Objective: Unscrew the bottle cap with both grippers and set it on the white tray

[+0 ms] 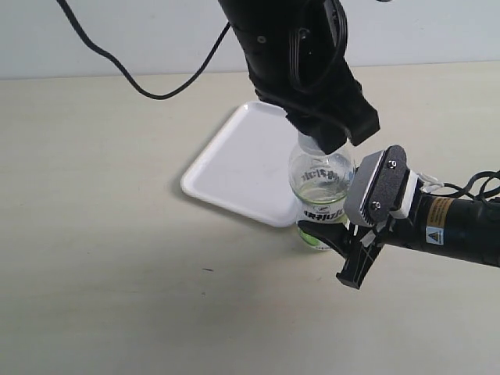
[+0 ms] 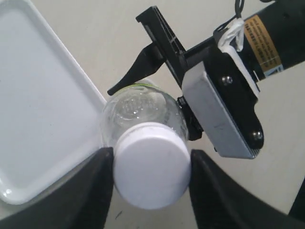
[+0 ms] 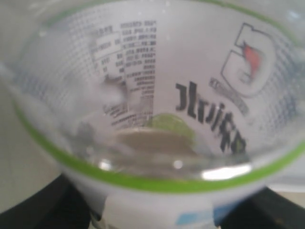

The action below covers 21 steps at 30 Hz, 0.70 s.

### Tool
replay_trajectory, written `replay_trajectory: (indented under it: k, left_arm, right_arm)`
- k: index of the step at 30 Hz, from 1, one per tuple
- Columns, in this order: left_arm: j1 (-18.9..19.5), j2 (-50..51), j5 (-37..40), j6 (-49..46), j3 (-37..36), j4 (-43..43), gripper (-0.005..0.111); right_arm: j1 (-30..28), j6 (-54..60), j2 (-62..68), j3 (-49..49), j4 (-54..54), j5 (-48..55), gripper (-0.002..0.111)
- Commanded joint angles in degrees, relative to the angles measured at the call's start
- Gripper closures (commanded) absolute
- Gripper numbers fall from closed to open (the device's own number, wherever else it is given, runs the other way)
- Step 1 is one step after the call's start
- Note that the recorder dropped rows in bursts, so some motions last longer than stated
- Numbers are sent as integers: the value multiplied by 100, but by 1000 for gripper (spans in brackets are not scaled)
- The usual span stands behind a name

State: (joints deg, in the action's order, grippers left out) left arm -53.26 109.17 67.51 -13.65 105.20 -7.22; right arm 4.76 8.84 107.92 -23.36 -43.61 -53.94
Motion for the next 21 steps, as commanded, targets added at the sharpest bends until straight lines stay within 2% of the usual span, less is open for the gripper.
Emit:
replay_trajectory:
  k: [1,8,12,14,18,21]
  left_arm:
    - [-2,-55,245,596,27,-265,107]
    - [-2,-55,234,1118,27,-470,107]
    - [-2,-55,126,891,27,-479,106]
    - [-2,-55,38,557,27,-479,99]
    - [-2,-55,-41,510,27,-465,63]
    - [-2,-55,-41,510,27,-386,48]
  right_arm:
    - [-7,4,3,11,7,419,108]
    - [-7,4,3,11,7,419,108]
    - [-7,4,3,11,7,419,108]
    - [-7,4,3,11,7,438,108]
    - [-7,-8,3,11,7,441,108]
    - [-7,-8,3,11,7,441,108]
